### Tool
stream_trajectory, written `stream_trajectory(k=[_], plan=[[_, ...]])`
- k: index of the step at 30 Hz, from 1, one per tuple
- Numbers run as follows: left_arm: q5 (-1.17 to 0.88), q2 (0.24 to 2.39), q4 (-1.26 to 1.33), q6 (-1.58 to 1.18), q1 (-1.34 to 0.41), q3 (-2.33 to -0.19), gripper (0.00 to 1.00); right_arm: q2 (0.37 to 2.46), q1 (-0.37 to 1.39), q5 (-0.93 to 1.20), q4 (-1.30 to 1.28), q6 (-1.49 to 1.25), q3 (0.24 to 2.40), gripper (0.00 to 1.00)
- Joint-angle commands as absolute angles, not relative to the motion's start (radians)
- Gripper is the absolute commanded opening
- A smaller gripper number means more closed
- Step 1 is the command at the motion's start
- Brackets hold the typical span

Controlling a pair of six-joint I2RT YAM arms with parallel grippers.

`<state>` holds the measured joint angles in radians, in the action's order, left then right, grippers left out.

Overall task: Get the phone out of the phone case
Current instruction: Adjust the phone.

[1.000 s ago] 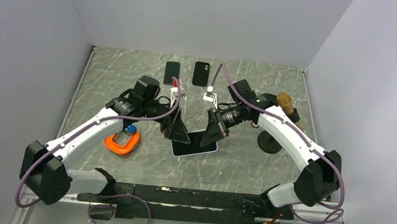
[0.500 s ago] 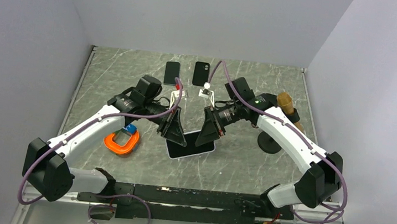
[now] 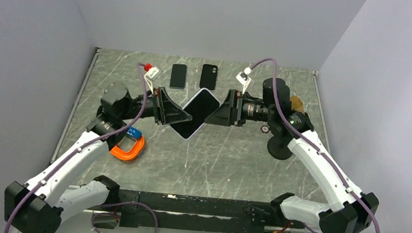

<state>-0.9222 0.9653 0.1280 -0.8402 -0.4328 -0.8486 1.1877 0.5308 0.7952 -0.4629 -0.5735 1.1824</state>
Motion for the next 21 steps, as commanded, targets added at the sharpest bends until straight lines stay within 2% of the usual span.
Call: stream_trajectory(k=[1,2,6,10,15,16,17,18,20,21], plan=[[-0.850,1.000,0.732,-1.313,-0.432,-0.802,0.00,1.171,0.534,0.713,-0.201,-0.929,1.162,0.79],[-0.857,1.020,0.794,-1.359,-0.433,-0.809,0.00,1.177,0.536,0.726,-0.151,-0.963,1.167,0.75],[-0.832,1.038,0.833,-1.426,-0.432,-0.827,0.00,1.166,0.547,0.689,-0.057,-1.037,1.188,0.68],[-0.815,1.035,0.824,-1.442,-0.434,-0.836,0.00,1.160,0.546,0.610,0.029,-1.113,1.171,0.48],[-0.802,1.021,0.777,-1.442,-0.435,-0.832,0.00,1.176,0.549,0.580,0.194,-1.215,1.157,0.38],[-0.807,1.019,0.753,-1.430,-0.436,-0.838,0.00,1.185,0.549,0.576,0.189,-1.210,1.173,0.34],[-0.807,1.018,0.732,-1.421,-0.435,-0.842,0.02,1.201,0.548,0.573,0.170,-1.208,1.191,0.14],[-0.805,1.016,0.711,-1.418,-0.436,-0.846,0.11,1.209,0.549,0.575,0.156,-1.205,1.206,0.00],[-0.800,1.009,0.664,-1.415,-0.436,-0.854,0.42,1.215,0.546,0.591,0.171,-1.219,1.210,0.00],[-0.795,1.002,0.632,-1.407,-0.436,-0.859,0.60,1.210,0.542,0.594,0.192,-1.240,1.200,0.00]])
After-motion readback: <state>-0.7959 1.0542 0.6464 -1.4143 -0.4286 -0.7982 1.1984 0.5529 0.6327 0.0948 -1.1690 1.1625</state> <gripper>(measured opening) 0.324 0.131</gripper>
